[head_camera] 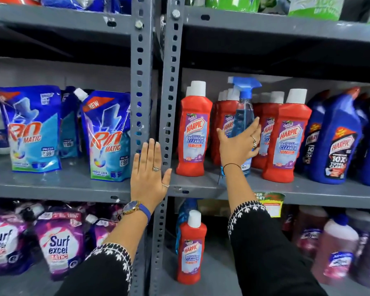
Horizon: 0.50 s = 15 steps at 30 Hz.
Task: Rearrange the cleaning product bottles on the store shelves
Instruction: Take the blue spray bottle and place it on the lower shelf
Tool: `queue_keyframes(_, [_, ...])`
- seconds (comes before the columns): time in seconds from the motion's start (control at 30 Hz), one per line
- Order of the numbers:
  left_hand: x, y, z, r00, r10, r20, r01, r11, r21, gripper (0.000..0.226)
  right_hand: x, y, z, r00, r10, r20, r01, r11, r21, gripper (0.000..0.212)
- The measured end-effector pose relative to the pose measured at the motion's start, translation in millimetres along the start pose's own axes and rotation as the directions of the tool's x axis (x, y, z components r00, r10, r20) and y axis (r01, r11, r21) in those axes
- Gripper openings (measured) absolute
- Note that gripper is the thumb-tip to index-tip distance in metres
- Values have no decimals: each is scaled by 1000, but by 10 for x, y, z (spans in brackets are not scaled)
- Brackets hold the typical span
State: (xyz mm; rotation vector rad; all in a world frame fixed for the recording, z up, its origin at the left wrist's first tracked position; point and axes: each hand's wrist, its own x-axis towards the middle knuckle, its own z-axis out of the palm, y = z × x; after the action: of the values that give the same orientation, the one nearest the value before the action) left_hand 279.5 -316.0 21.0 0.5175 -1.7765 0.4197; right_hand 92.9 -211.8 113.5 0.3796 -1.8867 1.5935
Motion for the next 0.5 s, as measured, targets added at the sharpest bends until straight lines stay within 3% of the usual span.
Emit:
queue_keyframes(0.2, [-11, -10, 11, 1000, 1, -3, -1, 1000, -7, 71, 21, 53, -60, 998, 19, -53, -13, 994, 106, 83])
queue_keyframes(0.5, [-5, -10, 7, 1000, -7, 26, 7, 1000, -2, 68, -166, -141, -302, 999, -27, -23, 34, 904, 426, 73])
